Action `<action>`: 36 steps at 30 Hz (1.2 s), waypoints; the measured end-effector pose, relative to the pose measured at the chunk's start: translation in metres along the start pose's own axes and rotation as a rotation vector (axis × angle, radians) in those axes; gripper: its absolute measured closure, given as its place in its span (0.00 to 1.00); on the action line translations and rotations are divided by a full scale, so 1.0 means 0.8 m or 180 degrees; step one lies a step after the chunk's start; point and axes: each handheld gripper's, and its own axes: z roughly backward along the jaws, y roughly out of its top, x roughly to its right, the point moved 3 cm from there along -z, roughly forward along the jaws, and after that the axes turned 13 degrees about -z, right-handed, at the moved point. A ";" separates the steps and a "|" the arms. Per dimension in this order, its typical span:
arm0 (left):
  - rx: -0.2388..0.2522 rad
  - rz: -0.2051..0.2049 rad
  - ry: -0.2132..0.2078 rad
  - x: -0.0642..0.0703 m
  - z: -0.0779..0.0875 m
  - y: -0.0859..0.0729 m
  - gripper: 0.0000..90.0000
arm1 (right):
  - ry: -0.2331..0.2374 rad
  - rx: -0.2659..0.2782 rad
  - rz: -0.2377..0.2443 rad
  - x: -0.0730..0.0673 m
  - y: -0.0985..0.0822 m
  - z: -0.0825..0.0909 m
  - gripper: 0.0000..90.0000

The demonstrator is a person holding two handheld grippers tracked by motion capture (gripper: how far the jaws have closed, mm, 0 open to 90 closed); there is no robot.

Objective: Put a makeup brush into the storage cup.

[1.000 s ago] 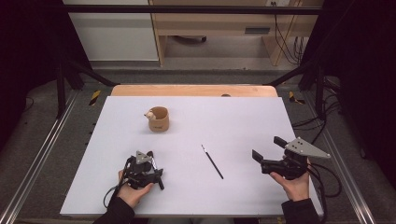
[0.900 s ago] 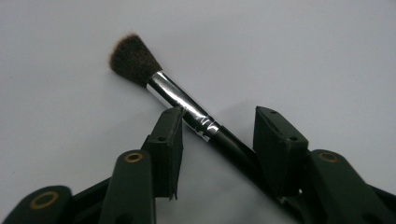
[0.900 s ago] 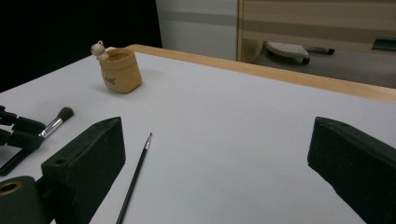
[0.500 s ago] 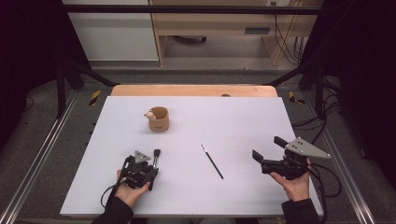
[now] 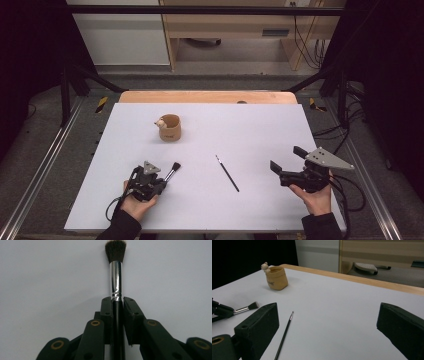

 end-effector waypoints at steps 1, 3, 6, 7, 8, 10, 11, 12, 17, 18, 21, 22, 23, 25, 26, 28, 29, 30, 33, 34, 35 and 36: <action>0.0010 0.0014 -0.0023 0.000 0.000 0.001 0.75 | 0.0003 -0.0003 0.0004 0.000 0.000 0.000 0.05; -0.0007 -0.0036 0.0008 -0.002 0.002 0.002 0.71 | 0.0002 -0.0004 0.0005 0.000 0.000 0.000 0.05; 0.0065 -0.0040 -0.0014 -0.005 0.008 0.006 0.61 | 0.0002 -0.0001 -0.0005 0.000 0.000 0.000 0.05; 0.0085 -0.0050 -0.0035 -0.007 0.013 0.008 0.53 | 0.0005 0.0004 -0.0002 0.000 0.000 0.000 0.05; 0.0138 -0.0068 -0.0031 -0.010 0.020 0.012 0.51 | 0.0005 -0.0001 -0.0010 0.000 0.000 0.000 0.05; 0.0150 -0.0085 -0.0048 -0.013 0.023 0.015 0.48 | 0.0003 0.0000 -0.0005 0.000 0.000 0.000 0.05; 0.0164 -0.0106 -0.0063 -0.015 0.027 0.017 0.45 | 0.0008 -0.0007 0.0001 0.000 0.000 0.000 0.05; 0.0171 -0.0124 -0.0071 -0.016 0.030 0.020 0.42 | 0.0010 -0.0010 0.0002 0.000 0.000 0.000 0.05; 0.0187 -0.0245 -0.0061 -0.023 0.044 0.031 0.34 | 0.0014 -0.0005 -0.0002 0.000 0.000 0.000 0.05; 0.0181 -0.0261 -0.0078 -0.024 0.045 0.033 0.33 | 0.0017 0.0001 0.0004 0.000 0.000 0.000 0.05; 0.0150 -0.0334 -0.0103 -0.028 0.050 0.041 0.31 | 0.0011 0.0003 -0.0002 0.000 0.001 0.002 0.05; 0.0134 -0.0357 -0.0119 -0.029 0.051 0.043 0.31 | 0.0011 0.0003 -0.0002 0.000 0.001 0.002 0.05; 0.0101 -0.0383 -0.0136 -0.030 0.052 0.046 0.31 | 0.0012 0.0003 0.0002 0.001 0.001 0.002 0.05; 0.0015 -0.0446 -0.0175 -0.029 0.050 0.052 0.31 | 0.0013 0.0005 -0.0001 0.001 0.001 0.003 0.05; -0.0044 -0.0500 -0.0162 -0.028 0.049 0.054 0.31 | 0.0013 0.0005 -0.0001 0.001 0.001 0.003 0.05; -0.0116 -0.0540 -0.0177 -0.028 0.045 0.058 0.32 | 0.0008 -0.0001 0.0000 0.001 0.001 0.003 0.05; -0.0181 -0.0564 -0.0188 -0.029 0.042 0.059 0.33 | 0.0010 0.0000 -0.0003 0.001 0.001 0.003 0.05; -0.0205 -0.0567 -0.0186 -0.029 0.040 0.060 0.33 | 0.0011 0.0008 -0.0001 0.001 0.002 0.003 0.05; -0.0326 -0.0607 -0.0229 -0.028 0.032 0.061 0.34 | 0.0010 0.0013 0.0022 0.002 0.002 0.004 0.05; -0.0372 -0.0620 -0.0252 -0.027 0.030 0.061 0.35 | 0.0009 0.0019 0.0003 0.002 0.003 0.005 0.05; -0.0408 -0.0626 -0.0245 -0.027 0.027 0.061 0.35 | 0.0009 0.0019 0.0003 0.002 0.003 0.005 0.05; -0.0445 -0.0644 -0.0255 -0.027 0.024 0.061 0.36 | 0.0010 0.0020 0.0005 0.002 0.003 0.005 0.05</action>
